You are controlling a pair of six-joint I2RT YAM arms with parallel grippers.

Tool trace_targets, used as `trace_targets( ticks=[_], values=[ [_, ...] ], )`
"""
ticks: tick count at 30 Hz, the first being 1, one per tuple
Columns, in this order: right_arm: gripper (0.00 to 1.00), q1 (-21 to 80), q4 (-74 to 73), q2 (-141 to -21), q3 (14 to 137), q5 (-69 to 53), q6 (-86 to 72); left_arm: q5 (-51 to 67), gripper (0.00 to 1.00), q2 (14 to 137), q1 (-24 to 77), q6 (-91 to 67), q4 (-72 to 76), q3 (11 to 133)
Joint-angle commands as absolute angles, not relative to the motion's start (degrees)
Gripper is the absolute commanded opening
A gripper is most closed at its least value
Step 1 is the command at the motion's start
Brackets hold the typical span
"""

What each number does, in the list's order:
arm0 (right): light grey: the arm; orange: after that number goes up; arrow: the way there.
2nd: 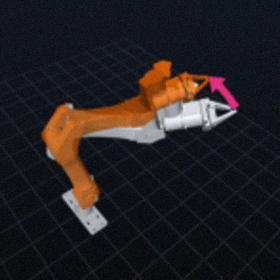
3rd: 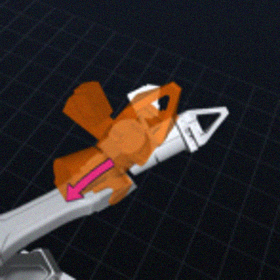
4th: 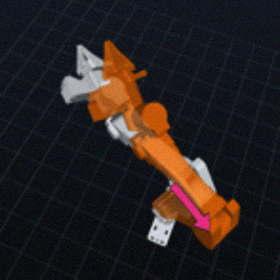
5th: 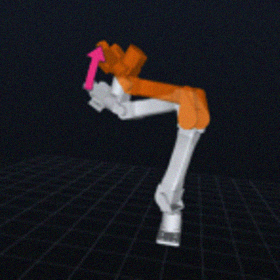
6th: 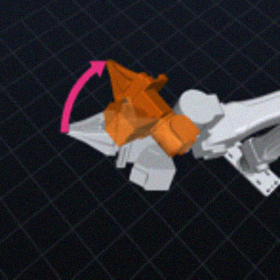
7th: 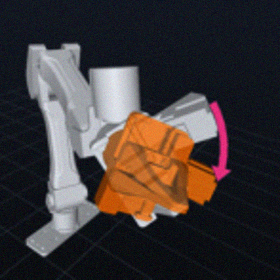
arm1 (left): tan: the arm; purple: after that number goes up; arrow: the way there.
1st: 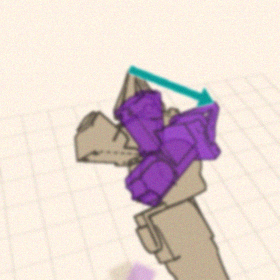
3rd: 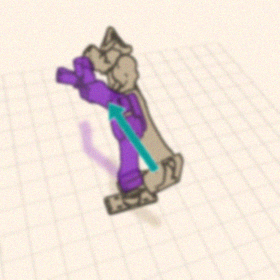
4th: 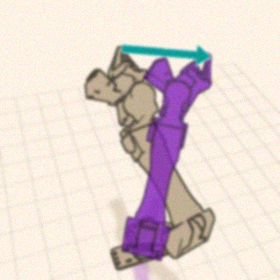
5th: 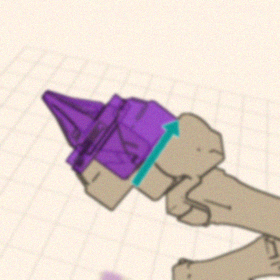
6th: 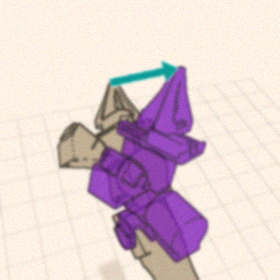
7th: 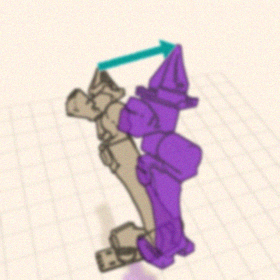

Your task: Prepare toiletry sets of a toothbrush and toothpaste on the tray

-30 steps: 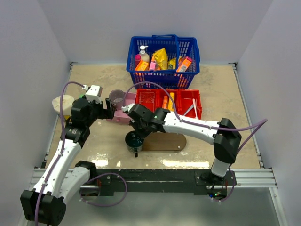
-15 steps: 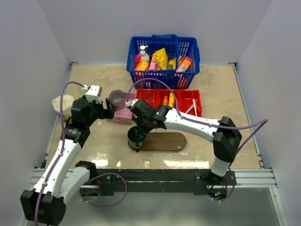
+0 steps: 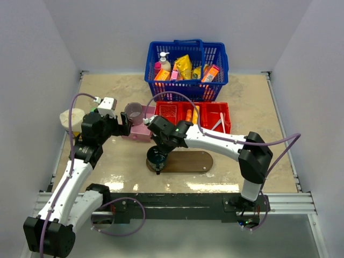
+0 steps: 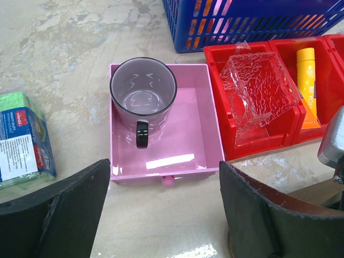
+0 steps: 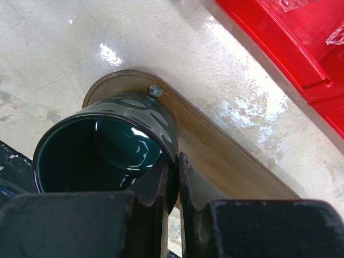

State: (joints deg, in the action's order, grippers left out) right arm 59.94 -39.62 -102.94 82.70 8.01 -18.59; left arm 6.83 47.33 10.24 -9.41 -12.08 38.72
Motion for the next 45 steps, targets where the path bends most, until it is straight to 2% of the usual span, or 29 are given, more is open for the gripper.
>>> trace_targets(
  ticks=[1,43,45],
  values=[
    [0.0,59.77,-37.35,-101.69,84.29,8.7,-19.78,7.12,0.86,46.67,10.02,-9.49,-10.81,38.76],
    [0.0,59.85,-39.46,-102.13,83.5,7.65,-22.06,7.82,0.86,46.85,10.02,-9.76,-10.81,38.76],
    [0.05,59.94,-39.46,-102.04,83.41,8.17,-22.15,7.65,0.86,46.93,10.02,-9.76,-10.72,38.76]
  ],
)
